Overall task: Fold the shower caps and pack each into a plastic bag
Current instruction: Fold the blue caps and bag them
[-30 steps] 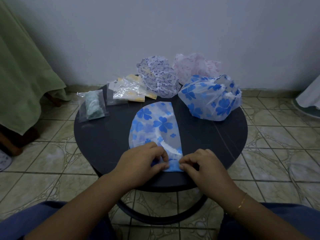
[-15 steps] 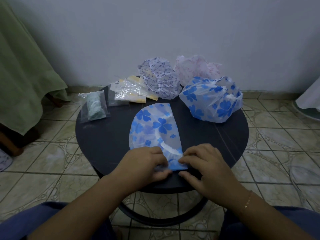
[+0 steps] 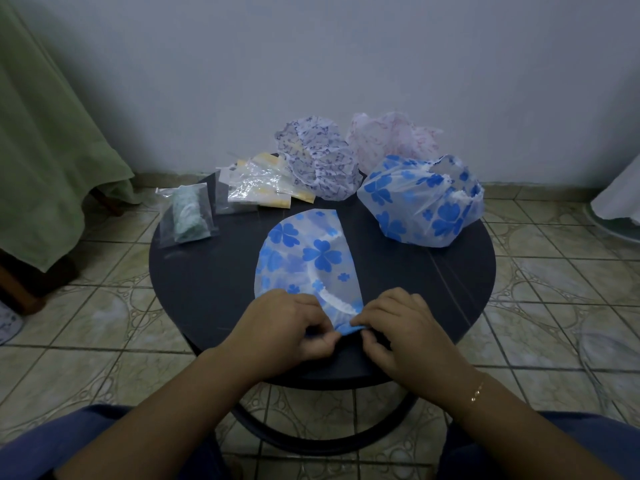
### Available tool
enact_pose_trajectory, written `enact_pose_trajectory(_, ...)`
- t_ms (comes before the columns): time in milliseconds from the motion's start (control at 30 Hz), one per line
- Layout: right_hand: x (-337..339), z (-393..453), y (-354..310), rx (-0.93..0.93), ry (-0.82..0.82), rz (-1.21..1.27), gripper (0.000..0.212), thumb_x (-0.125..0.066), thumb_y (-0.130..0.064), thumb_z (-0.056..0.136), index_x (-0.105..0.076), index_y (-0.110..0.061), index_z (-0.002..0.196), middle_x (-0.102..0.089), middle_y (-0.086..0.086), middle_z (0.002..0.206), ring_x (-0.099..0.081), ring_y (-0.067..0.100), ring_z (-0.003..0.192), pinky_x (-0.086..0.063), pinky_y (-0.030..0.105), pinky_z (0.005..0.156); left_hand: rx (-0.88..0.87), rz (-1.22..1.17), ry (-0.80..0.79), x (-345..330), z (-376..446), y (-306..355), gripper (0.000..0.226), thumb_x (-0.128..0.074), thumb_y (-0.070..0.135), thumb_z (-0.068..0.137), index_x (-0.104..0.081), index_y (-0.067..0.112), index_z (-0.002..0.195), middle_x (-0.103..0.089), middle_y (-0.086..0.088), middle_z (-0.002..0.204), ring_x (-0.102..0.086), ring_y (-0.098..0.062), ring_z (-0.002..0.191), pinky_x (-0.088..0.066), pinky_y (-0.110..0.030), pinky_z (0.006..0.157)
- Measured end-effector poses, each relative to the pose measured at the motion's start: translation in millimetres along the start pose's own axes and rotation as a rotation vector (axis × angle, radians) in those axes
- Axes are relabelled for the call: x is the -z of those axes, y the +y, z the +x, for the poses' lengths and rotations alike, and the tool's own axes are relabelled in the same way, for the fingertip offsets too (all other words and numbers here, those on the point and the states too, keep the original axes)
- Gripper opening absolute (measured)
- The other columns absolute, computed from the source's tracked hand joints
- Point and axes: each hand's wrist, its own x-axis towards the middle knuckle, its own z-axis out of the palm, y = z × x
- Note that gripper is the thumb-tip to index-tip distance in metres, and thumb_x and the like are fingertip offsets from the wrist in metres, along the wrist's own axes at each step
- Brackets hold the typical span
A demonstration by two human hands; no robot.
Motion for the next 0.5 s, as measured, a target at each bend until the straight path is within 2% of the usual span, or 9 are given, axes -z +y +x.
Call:
enact_pose_trajectory(133,5,7,5,-0.112,-0.079,0.141,0.027,-0.043,-0.036,0.082,-0.068,-0.028,0.090,-0.053,-0.023,0.080,-0.040,-0.006,0.084,-0.027,0.014,0.075,0.003,-0.011,-0.070,5,0,-4,0.039,-0.053,0.070,0.068,-0.066,0.034,0.076,-0.051,0.025,0.070,-0.049,0.004,0.063,-0.034,-0.013,0.065)
enact_pose_trajectory(200,8,9,7,-0.175,-0.138,0.234,0.019,-0.048,-0.032,0.088,-0.066,-0.029,0.093,-0.051,-0.025,0.079,-0.041,-0.007,0.087,-0.026,0.015,0.077,0.091,-0.096,-0.101,8,0,-3,0.033,-0.057,0.067,0.072,-0.067,0.036,0.078,-0.056,0.024,0.074,-0.052,0.003,0.070,-0.037,-0.013,0.064)
enact_pose_trajectory(267,11,12,7,-0.258,-0.182,0.339,0.015,-0.053,-0.023,0.092,-0.067,-0.028,0.096,-0.053,-0.022,0.082,-0.046,-0.005,0.089,-0.031,0.016,0.080,0.231,-0.216,-0.128,10,1,-2,0.020,-0.063,0.059,0.076,-0.067,0.040,0.077,-0.062,0.017,0.080,-0.057,-0.001,0.077,-0.045,-0.019,0.067)
enact_pose_trajectory(367,12,15,7,-0.376,-0.172,0.475,0.018,-0.055,-0.018,0.091,-0.061,-0.034,0.094,-0.059,-0.012,0.086,-0.053,-0.002,0.083,-0.039,0.012,0.072,0.398,-0.356,-0.150,11,6,-3,0.016,-0.064,0.052,0.079,-0.068,0.038,0.072,-0.066,0.014,0.076,-0.058,0.001,0.074,-0.047,-0.020,0.068)
enact_pose_trajectory(433,12,17,6,-0.439,-0.156,0.538,0.017,-0.054,-0.016,0.091,-0.056,-0.032,0.092,-0.060,-0.008,0.078,-0.053,-0.002,0.069,-0.041,0.010,0.063,0.466,-0.405,-0.160,11,9,-3,0.018,-0.065,0.050,0.079,-0.069,0.036,0.069,-0.065,0.017,0.069,-0.057,0.003,0.068,-0.044,-0.016,0.063)
enact_pose_trajectory(500,13,19,5,-0.481,-0.156,0.555,0.013,-0.054,-0.016,0.091,-0.055,-0.029,0.093,-0.059,-0.007,0.075,-0.051,0.000,0.065,-0.041,0.009,0.060,0.506,-0.422,-0.160,11,13,-4,0.019,-0.067,0.051,0.077,-0.070,0.033,0.071,-0.067,0.014,0.071,-0.059,0.000,0.069,-0.046,-0.019,0.063)
